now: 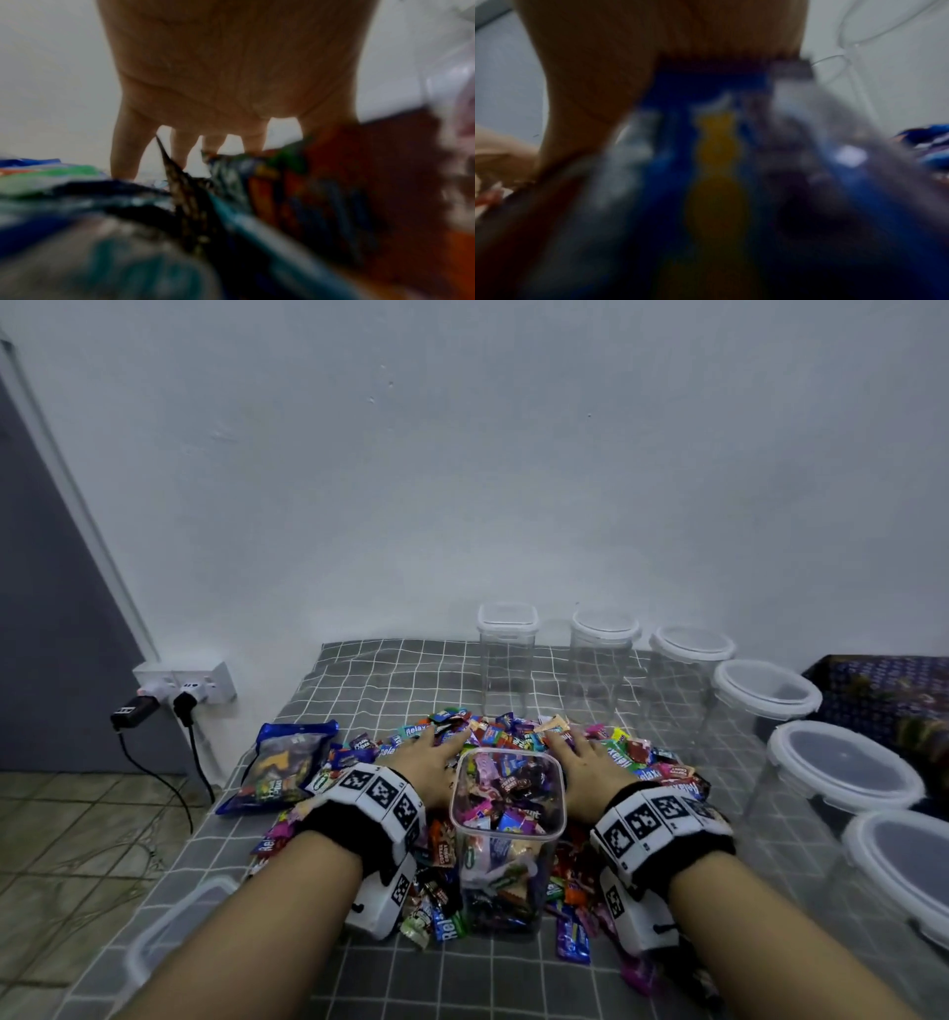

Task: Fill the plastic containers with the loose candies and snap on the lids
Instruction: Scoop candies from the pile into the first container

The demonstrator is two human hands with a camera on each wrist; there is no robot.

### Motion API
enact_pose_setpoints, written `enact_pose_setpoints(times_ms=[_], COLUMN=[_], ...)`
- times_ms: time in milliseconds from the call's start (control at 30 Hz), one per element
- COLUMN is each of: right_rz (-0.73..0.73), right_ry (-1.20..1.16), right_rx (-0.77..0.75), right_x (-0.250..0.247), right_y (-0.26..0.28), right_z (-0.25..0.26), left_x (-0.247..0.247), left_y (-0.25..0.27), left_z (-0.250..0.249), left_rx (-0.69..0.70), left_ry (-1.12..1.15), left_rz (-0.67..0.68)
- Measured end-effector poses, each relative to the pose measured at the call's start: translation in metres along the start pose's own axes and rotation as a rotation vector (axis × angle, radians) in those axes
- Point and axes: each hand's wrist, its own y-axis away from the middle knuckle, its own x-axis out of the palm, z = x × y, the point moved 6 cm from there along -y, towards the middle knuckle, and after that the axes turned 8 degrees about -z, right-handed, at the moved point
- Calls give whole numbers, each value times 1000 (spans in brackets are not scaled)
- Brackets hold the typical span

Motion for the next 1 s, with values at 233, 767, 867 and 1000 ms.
enact_pose_setpoints(times_ms=[233,767,867,1000], right_rz=[-7,-196,-209,-284], right_ry=[78,150,116,-9], right_rx=[-119,-181,-163,-116], right_x=[7,-16,-18,-23], right_y=[-8,15,18,21], right_z=[8,25,24,19], left_x=[1,-3,-4,-5], left_y=[5,14,17,18], left_z=[-11,-8,-8,-6], left_rx=[87,64,70,77], left_ry=[-112,-169,-148,-111], left_rz=[19,-183,-222,-282])
